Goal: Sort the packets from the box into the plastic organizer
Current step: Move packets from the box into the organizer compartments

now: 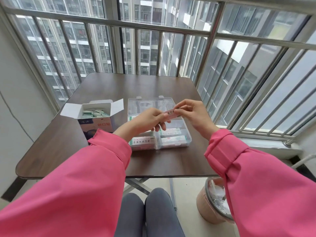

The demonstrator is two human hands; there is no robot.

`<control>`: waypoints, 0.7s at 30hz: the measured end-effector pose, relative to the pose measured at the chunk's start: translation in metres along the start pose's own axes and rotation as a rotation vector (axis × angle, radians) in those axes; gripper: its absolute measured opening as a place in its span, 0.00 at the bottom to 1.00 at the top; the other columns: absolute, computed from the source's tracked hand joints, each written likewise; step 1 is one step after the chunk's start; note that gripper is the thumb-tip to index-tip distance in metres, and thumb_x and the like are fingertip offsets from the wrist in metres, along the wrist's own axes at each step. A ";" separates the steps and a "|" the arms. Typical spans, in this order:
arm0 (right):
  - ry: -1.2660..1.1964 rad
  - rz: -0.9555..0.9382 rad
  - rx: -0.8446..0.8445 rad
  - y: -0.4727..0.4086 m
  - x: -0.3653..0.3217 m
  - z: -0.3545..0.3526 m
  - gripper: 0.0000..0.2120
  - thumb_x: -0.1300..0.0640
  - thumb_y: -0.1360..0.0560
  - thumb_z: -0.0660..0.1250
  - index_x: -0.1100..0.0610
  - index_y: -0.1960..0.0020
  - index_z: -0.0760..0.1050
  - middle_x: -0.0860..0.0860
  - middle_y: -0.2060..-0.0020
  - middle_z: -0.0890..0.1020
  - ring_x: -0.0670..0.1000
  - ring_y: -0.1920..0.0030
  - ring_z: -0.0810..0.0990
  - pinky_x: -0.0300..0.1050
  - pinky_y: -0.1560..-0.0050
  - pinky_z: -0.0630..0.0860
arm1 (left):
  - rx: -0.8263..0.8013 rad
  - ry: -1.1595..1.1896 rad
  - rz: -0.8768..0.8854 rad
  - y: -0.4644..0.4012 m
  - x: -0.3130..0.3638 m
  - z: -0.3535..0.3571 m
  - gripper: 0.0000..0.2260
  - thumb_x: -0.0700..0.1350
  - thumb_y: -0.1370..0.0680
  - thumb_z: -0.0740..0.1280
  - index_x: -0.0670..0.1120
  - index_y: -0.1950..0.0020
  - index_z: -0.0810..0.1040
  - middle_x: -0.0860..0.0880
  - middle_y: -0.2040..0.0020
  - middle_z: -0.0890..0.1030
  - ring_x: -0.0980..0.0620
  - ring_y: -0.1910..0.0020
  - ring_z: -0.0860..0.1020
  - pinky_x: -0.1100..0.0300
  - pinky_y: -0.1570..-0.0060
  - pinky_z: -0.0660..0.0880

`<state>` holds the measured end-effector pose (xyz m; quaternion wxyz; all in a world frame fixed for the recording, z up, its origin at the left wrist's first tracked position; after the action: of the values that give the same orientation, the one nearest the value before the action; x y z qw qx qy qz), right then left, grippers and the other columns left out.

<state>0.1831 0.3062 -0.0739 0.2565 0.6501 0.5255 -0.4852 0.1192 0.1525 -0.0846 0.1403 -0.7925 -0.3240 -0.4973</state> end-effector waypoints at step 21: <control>0.875 0.229 -0.095 -0.007 0.017 0.025 0.06 0.57 0.29 0.70 0.52 0.53 0.82 0.55 0.51 0.83 0.57 0.47 0.80 0.43 0.54 0.69 | 0.107 -0.986 -0.082 -0.013 -0.004 0.017 0.16 0.47 0.20 0.55 0.45 0.41 0.79 0.43 0.38 0.66 0.38 0.51 0.77 0.52 0.53 0.71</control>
<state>0.1670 0.2946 -0.0975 0.0920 0.8355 0.5307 -0.1085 0.1217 0.1704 -0.0975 -0.0089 -0.9116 -0.4077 -0.0514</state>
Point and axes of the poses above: each hand's wrist, its own y-axis away from the middle knuckle, its own z-axis out of the palm, x = y × z, the point moved 2 cm from there along -y, towards the middle knuckle
